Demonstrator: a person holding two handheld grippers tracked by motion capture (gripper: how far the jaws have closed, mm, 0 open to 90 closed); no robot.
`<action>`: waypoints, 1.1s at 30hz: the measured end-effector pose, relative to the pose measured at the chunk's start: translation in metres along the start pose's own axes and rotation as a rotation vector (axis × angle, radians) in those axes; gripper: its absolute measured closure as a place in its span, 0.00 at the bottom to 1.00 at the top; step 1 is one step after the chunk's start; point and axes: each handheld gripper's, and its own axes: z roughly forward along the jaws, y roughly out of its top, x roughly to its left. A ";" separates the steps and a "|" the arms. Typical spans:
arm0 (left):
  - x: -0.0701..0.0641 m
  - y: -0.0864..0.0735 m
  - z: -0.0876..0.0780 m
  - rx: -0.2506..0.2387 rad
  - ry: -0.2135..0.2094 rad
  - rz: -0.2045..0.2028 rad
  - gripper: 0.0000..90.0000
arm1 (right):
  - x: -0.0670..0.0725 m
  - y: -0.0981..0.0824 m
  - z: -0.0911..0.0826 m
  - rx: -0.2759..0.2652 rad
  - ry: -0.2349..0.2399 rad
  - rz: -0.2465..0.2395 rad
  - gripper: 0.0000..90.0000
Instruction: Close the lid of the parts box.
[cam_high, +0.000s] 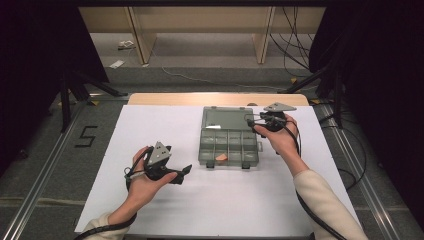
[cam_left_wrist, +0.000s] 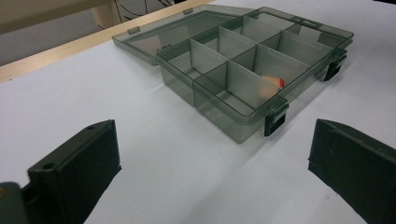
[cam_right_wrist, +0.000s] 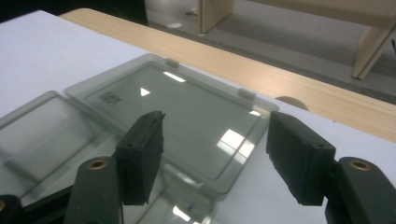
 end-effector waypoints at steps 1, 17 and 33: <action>0.000 0.000 0.000 0.000 -0.001 -0.001 0.01 | -0.003 0.002 0.003 0.009 -0.009 0.005 0.43; 0.000 -0.001 0.000 0.001 -0.006 -0.004 0.02 | -0.030 0.014 0.060 0.175 -0.097 0.104 0.65; -0.001 0.000 0.001 0.002 -0.009 0.000 0.02 | -0.028 0.010 0.077 0.285 -0.158 0.153 0.85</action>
